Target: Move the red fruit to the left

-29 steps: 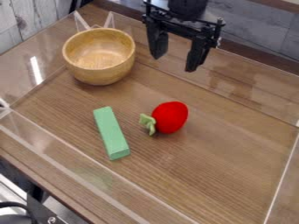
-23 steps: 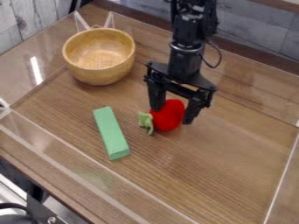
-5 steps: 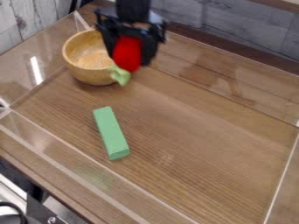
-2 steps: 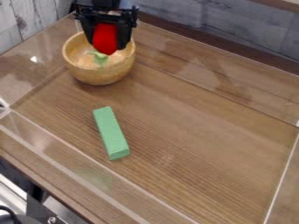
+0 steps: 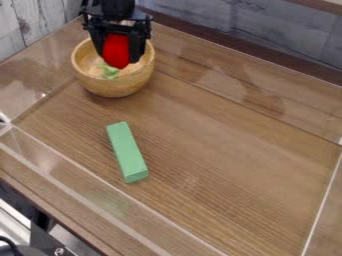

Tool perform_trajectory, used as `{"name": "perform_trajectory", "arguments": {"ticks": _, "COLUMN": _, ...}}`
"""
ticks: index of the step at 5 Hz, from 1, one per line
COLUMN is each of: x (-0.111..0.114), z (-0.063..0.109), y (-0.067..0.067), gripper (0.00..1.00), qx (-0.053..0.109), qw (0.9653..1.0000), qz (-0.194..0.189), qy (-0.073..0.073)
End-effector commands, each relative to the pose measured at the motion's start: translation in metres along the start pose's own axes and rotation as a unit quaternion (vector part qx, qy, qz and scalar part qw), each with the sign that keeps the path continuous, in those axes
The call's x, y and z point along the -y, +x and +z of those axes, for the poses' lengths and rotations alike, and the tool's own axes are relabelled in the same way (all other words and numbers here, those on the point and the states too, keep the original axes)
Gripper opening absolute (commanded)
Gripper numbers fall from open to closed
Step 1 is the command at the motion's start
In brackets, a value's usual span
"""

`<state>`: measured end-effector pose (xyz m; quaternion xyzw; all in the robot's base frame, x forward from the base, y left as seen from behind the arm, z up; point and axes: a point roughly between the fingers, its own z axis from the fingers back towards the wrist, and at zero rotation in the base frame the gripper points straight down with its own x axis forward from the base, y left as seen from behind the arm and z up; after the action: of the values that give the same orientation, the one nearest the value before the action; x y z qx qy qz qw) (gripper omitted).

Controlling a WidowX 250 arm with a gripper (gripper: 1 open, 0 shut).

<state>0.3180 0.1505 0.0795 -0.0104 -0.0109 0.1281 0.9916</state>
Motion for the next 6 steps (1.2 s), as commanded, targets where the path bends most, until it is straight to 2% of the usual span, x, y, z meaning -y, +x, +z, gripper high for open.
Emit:
{"name": "perform_trajectory", "arguments": {"ticks": 1, "x": -0.019, "z": 0.014, "y": 0.010, "gripper": 0.00, "qx": 0.032, "qw": 0.9993, "qz": 0.019, "qy": 0.007}}
{"name": "perform_trajectory", "arguments": {"ticks": 2, "x": -0.030, "z": 0.012, "y": 0.013, "gripper": 0.00, "qx": 0.033, "qw": 0.9988, "qz": 0.035, "qy": 0.006}}
{"name": "perform_trajectory", "arguments": {"ticks": 4, "x": -0.035, "z": 0.014, "y": 0.028, "gripper": 0.00, "qx": 0.036, "qw": 0.9987, "qz": -0.036, "qy": -0.001}}
{"name": "perform_trajectory", "arguments": {"ticks": 6, "x": -0.019, "z": 0.007, "y": 0.016, "gripper": 0.00, "qx": 0.035, "qw": 0.9972, "qz": -0.066, "qy": -0.008}}
